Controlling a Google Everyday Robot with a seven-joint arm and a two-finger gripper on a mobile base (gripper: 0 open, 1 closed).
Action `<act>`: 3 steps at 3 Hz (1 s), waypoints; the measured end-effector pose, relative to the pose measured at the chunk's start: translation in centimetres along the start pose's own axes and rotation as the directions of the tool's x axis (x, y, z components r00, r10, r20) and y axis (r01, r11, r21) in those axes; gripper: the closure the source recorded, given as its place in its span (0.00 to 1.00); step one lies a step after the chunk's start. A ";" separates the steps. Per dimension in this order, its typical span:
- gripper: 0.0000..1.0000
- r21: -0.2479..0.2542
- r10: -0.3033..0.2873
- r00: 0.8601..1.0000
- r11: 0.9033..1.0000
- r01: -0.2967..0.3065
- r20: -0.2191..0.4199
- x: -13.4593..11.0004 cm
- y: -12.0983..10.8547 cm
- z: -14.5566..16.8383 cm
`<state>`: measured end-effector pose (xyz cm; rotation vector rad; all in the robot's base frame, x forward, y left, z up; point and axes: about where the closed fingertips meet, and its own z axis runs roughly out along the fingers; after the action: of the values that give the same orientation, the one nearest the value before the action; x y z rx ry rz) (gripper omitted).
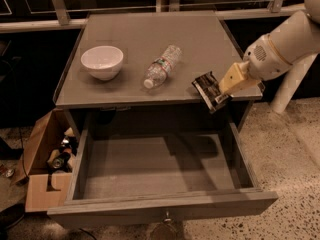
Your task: Pick rxbar chocolate from top drawer and place on counter
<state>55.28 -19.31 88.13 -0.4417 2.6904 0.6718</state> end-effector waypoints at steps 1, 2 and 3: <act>1.00 0.039 -0.002 0.997 0.999 -0.001 0.083 -6.3 -2.0 -2.0; 1.00 0.042 -0.005 0.996 0.999 0.001 0.092 -6.8 -2.1 -2.3; 1.00 0.048 0.009 0.996 0.999 -0.013 0.084 -8.1 -3.8 -1.9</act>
Offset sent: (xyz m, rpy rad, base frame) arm 0.0843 -0.0241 0.0484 -0.0174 -0.1158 -0.0716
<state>63.54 -21.75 91.38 -0.3778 2.6261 0.6134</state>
